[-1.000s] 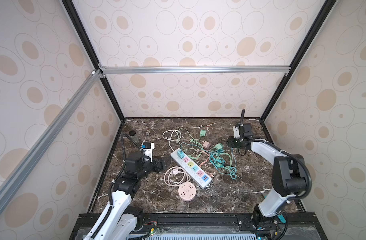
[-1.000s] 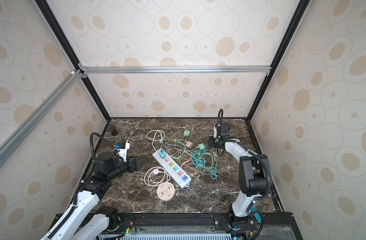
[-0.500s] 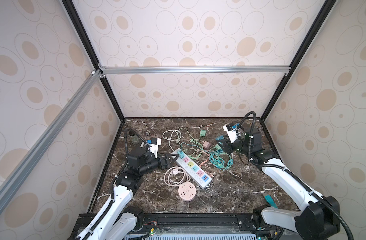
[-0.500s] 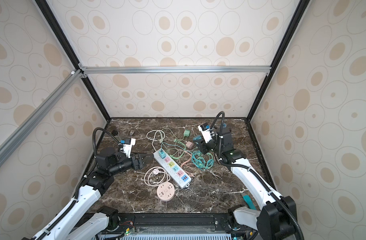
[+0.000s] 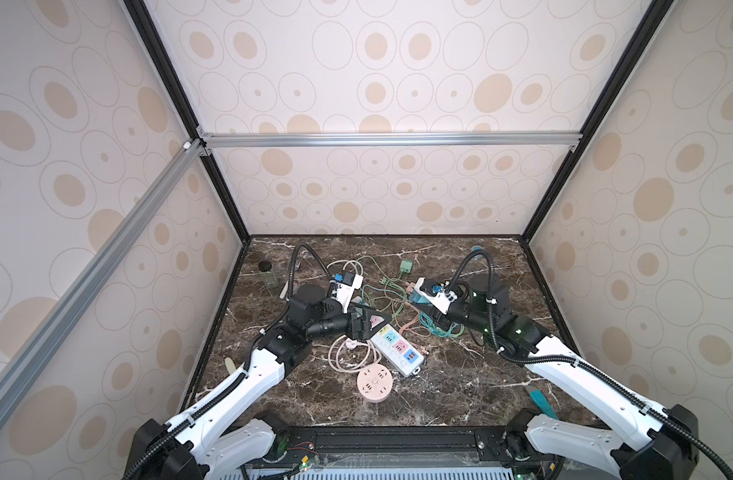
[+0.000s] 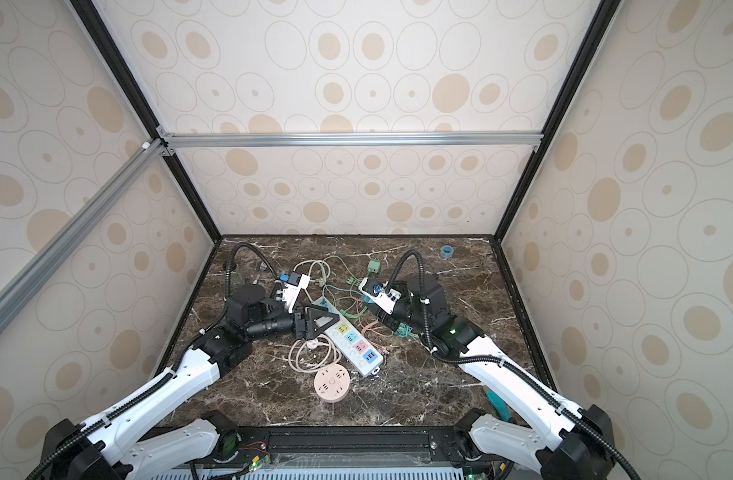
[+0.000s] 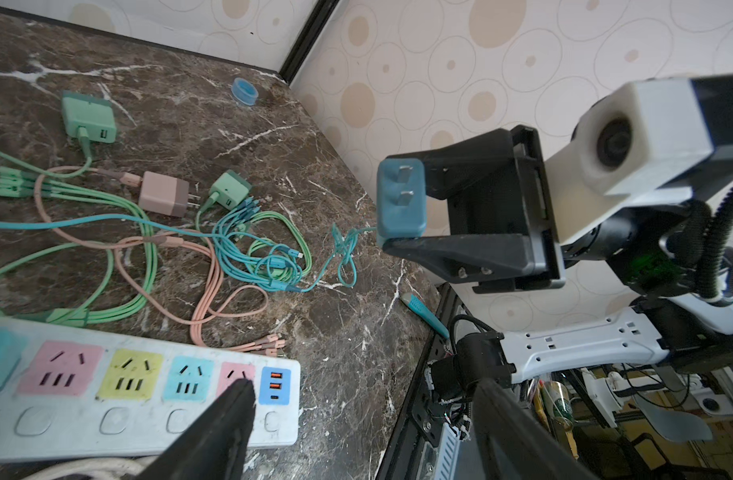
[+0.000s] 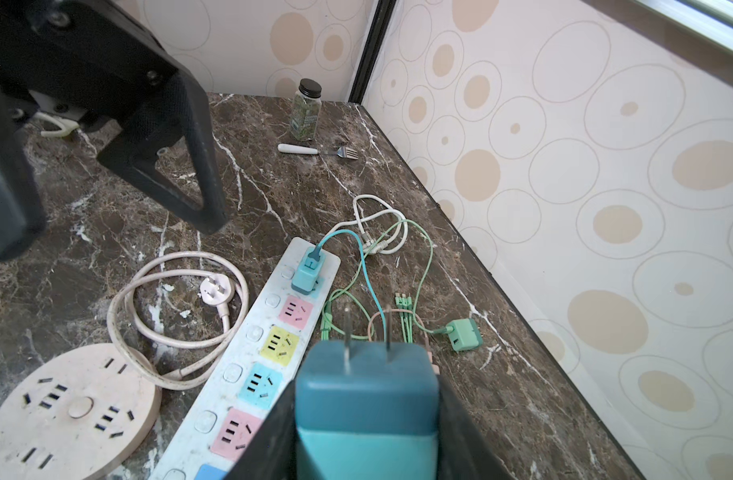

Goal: Insert the plug
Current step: 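Carry the charger toward the left gripper while the left gripper reaches to meet it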

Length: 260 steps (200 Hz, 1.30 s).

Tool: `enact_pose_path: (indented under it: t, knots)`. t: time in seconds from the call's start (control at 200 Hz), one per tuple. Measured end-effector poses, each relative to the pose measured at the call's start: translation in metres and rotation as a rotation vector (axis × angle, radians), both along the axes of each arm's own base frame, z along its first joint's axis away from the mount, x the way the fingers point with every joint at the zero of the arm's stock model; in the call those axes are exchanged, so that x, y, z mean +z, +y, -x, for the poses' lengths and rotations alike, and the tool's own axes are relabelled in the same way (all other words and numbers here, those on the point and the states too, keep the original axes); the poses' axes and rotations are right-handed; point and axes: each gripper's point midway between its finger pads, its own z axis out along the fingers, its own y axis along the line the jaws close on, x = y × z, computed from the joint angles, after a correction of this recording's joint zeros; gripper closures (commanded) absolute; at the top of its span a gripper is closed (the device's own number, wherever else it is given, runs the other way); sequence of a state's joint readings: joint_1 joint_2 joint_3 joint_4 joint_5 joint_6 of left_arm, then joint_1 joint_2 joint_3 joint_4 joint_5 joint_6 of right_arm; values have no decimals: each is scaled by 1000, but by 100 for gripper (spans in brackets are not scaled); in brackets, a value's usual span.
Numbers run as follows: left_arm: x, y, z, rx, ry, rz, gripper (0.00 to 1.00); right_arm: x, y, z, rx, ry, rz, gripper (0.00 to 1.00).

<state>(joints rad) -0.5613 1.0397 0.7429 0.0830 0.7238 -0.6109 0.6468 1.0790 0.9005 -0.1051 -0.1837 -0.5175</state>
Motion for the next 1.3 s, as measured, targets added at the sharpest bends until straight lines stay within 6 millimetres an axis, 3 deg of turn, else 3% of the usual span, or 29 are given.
enact_pose_path:
  t: [0.2, 0.67, 1.301]
  knots:
    - [12, -8, 4, -38, -32, 26, 23, -1, 17, 15, 64, -44, 41, 75]
    - [2, -22, 1, -88, 5, 10, 34, -14, 45, 54, 191, -70, 138, 75]
    - [-13, -33, 7, -140, 46, -10, 53, -16, 50, 55, 197, -111, 191, 75]
